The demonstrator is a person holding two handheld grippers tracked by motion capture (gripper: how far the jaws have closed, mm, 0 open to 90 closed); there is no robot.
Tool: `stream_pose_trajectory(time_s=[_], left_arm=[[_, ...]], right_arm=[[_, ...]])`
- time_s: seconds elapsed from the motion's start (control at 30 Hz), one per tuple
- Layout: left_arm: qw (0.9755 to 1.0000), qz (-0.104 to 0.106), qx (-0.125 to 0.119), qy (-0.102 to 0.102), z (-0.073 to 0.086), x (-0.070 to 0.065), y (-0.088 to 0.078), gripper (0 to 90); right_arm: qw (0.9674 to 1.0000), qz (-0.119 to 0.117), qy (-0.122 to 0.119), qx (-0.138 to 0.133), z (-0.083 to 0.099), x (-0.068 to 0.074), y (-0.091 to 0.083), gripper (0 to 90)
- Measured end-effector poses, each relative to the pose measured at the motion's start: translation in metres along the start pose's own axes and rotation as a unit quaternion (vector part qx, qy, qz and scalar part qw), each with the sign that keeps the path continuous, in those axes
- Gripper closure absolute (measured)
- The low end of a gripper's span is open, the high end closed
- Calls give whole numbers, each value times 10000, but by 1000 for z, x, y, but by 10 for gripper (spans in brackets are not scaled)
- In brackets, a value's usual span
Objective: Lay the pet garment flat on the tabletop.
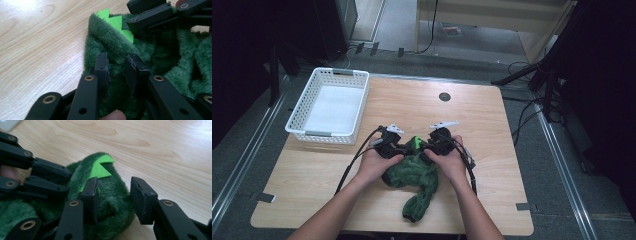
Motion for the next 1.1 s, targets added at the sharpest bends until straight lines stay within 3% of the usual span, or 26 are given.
stream_pose_trajectory(time_s=[0.1,0.23,0.33,0.37,0.43,0.57,0.67,0.77,0.83,0.9,1.03,1.1], left_arm=[[10000,47,-47,-57,2,1,0,703],[9997,128,-142,-170,1,3,-4,660],[9957,117,-545,-741,-1,16,-13,619],[9928,22,-669,-991,-1,22,-16,609],[9906,-189,-645,-1190,1,32,-20,599],[9946,-358,-295,-926,6,27,-14,548],[9970,-503,-96,-578,8,19,-11,529],[9967,-790,90,-159,8,12,-10,525],[9951,-970,158,87,8,9,-8,525],[9950,-975,174,150,8,8,-8,534],[9960,-893,52,-47,6,10,-7,548],[9951,-985,87,82,6,9,-6,553]], right_arm=[[10000,28,49,62,4,-3,1,587],[9999,55,-59,137,8,-5,3,609],[9999,38,-101,114,8,-5,3,604],[9999,14,-83,119,8,-6,3,591],[9999,-29,-24,128,8,-7,1,574],[9995,-223,244,16,8,-13,-6,574],[9994,-250,228,64,9,-14,-9,582],[9999,-119,81,53,13,-14,-14,582],[9999,-125,74,6,15,-14,-19,579],[9997,-159,204,-52,16,-17,-25,575],[9983,-272,489,-183,16,-26,-35,576],[9974,-339,610,-161,16,-27,-37,577]])
Point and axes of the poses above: each handheld gripper's, and its own axes: y roughly forward along the jaws, z roughly out of its underside, x roughly to its left, the point moved 5 cm from there along y, roughly forward along the jaws, and after that the axes turned 6 degrees about y, right-handed, at the moved point
